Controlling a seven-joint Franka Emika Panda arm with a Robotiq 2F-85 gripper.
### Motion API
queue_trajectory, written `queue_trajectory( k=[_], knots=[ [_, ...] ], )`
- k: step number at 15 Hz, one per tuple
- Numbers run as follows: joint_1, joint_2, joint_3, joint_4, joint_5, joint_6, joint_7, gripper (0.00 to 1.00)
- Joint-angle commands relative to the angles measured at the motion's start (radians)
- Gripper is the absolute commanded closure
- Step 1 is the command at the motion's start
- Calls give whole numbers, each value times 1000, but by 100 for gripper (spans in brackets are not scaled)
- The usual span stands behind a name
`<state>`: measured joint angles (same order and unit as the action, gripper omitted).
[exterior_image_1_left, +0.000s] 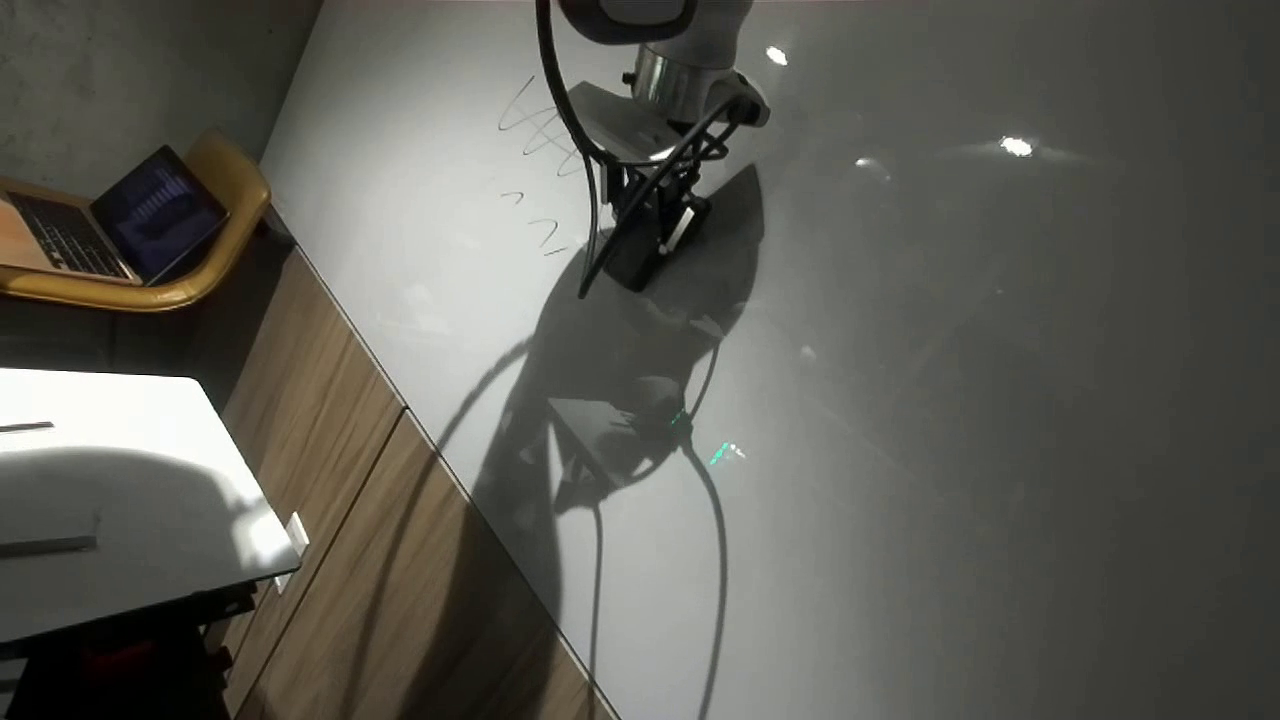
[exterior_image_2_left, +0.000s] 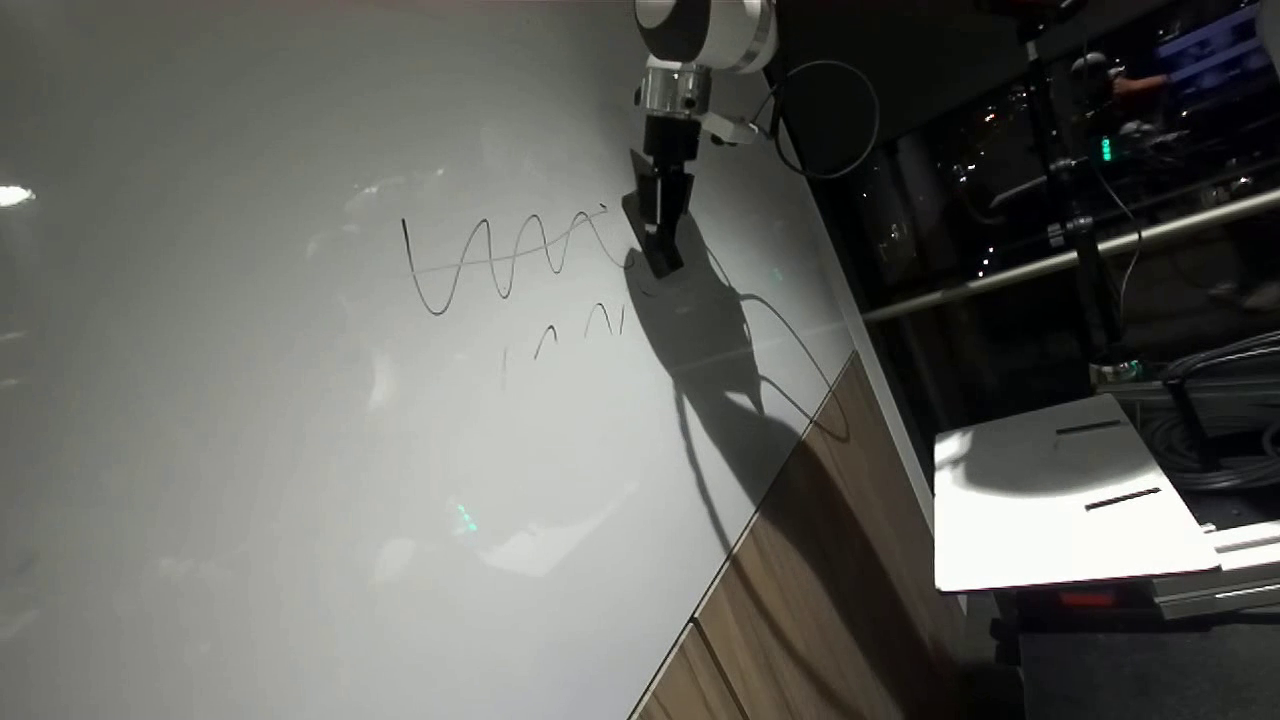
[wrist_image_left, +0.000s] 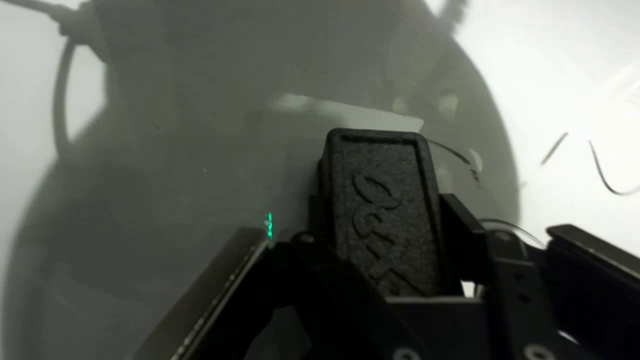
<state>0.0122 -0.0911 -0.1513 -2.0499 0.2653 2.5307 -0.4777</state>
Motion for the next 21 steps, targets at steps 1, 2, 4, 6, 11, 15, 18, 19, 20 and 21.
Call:
queue_trajectory(
  k=[1, 2, 4, 6, 11, 15, 18, 19, 20, 21],
  knots=[
    [-37, 105, 6, 81, -21, 45, -15, 68],
    [-37, 108, 15, 91, -22, 39, -5, 68],
    [-30, 102, 30, 103, -31, 28, 18, 68],
    [-21, 96, 45, 110, -48, 20, 48, 68],
    [-3, 94, 88, 126, -117, -5, 133, 68],
    [2, 98, 117, 148, -126, -38, 152, 68],
    [7, 103, 129, 161, -111, -53, 133, 68],
    [8, 104, 132, 165, -107, -59, 128, 68],
    [11, 105, 133, 169, -103, -61, 121, 68],
    [13, 106, 135, 172, -98, -64, 115, 68]
  ],
)
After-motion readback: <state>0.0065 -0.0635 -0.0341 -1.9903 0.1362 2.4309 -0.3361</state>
